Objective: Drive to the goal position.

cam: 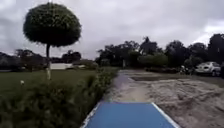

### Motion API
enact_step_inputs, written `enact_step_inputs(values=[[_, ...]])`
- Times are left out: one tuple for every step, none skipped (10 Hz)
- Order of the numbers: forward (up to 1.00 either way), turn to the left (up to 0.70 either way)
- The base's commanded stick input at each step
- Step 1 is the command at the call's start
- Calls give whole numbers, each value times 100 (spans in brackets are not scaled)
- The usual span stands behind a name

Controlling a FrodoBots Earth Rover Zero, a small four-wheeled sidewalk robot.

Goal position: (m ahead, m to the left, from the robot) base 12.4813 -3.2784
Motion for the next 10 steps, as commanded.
enact_step_inputs(values=[[50, 0], [50, 0], [50, -4], [50, -19], [50, -50], [50, -50], [50, -17], [50, 0], [50, 0], [50, 0]])
